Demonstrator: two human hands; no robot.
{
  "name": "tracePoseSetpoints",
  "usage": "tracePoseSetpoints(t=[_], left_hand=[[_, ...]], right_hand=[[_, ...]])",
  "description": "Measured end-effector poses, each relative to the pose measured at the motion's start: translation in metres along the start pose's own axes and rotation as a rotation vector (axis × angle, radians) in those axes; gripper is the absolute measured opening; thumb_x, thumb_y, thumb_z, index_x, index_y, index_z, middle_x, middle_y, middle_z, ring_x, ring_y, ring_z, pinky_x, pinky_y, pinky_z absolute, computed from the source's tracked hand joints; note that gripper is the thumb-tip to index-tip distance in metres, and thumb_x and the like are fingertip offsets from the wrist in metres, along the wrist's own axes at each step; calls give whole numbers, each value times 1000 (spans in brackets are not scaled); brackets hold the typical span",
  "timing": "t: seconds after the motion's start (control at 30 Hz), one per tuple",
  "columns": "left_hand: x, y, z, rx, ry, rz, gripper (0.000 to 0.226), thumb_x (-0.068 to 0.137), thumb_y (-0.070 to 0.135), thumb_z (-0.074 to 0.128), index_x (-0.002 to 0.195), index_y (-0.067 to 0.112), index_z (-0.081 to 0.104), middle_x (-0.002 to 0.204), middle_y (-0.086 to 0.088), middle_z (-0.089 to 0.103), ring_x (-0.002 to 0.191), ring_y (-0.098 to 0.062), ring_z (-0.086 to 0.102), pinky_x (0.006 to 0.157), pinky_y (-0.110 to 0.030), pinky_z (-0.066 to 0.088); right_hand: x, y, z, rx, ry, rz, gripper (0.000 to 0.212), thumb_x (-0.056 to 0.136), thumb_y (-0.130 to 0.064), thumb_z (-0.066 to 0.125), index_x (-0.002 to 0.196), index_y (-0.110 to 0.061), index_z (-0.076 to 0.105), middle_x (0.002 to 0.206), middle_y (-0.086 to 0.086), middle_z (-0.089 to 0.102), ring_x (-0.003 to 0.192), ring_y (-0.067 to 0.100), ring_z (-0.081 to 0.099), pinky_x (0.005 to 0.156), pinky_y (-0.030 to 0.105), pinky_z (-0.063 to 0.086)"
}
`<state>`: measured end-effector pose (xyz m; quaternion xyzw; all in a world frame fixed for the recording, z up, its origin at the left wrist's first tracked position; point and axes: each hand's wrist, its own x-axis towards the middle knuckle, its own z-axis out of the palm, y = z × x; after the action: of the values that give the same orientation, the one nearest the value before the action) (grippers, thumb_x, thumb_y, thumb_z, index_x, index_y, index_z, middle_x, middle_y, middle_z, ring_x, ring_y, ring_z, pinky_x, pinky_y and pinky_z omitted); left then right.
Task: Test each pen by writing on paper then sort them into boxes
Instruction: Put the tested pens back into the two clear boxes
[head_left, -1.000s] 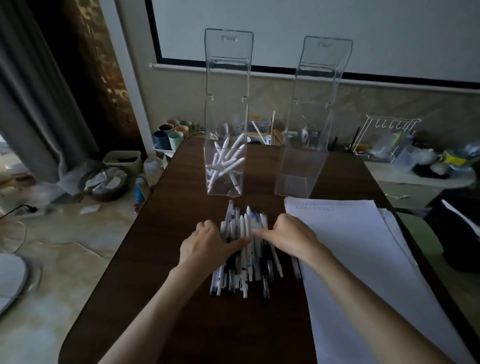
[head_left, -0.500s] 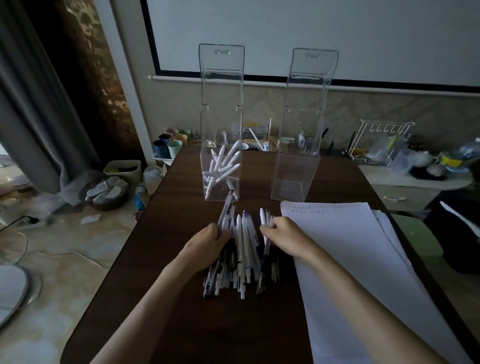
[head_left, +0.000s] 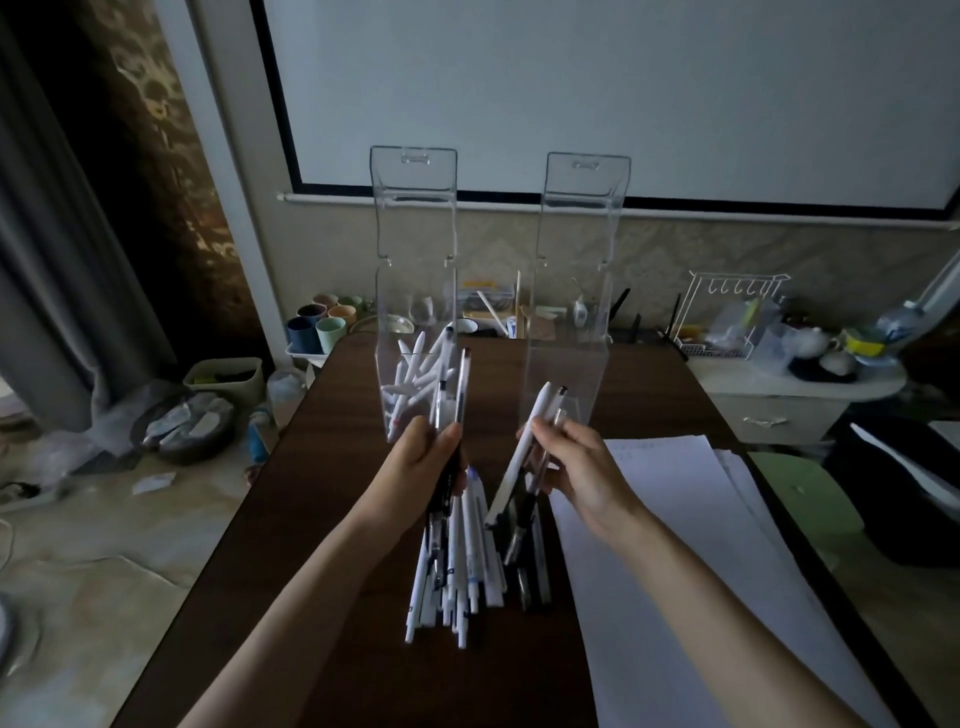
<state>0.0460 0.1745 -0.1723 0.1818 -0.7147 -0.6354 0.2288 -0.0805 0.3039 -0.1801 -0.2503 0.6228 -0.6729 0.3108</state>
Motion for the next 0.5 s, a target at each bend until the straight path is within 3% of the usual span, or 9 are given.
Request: tracePoseSetpoints(t=[0.1, 0.2, 0.27, 0.4, 0.5], left_hand=[[2, 3, 5, -14, 22, 15, 22, 98, 12, 43, 78, 3, 41, 53, 5, 52, 51, -12, 47, 51, -26, 41], [3, 7, -1, -28, 68, 58, 24, 98, 15, 42, 83, -4, 43, 57, -1, 52, 53, -17, 45, 50, -26, 42], [3, 10, -9, -46, 88, 68, 27, 98, 17, 43, 88, -8, 41, 61, -5, 52, 53, -19, 46, 48, -26, 42], [3, 17, -29, -35, 125, 93, 26, 97, 19, 43, 88, -5, 40, 66, -11, 52, 52, -16, 49, 47, -25, 43], [1, 19, -44, -33, 154, 104, 27, 97, 21, 43, 88, -5, 41, 65, -8, 54, 54, -17, 49, 49, -26, 43]], right_hand=[[2, -2, -1, -135, 10, -38, 24, 95, -25, 52, 88, -10, 68, 65, 4, 52, 56, 12, 48, 49, 20, 36], [13, -20, 5, -174, 46, -124, 21, 94, -26, 55, 96, -13, 71, 57, -17, 58, 58, -2, 53, 60, 16, 37], [26, -38, 16, -159, 62, -189, 19, 93, -24, 57, 97, -12, 70, 56, -21, 59, 59, -7, 55, 67, 14, 38], [57, -67, 42, -110, 109, -337, 38, 90, -17, 60, 97, 20, 57, 58, 3, 39, 50, 3, 35, 50, 13, 27], [73, -80, 56, -119, 106, -383, 35, 89, -18, 63, 91, 17, 60, 54, 0, 40, 44, 2, 34, 43, 11, 28]])
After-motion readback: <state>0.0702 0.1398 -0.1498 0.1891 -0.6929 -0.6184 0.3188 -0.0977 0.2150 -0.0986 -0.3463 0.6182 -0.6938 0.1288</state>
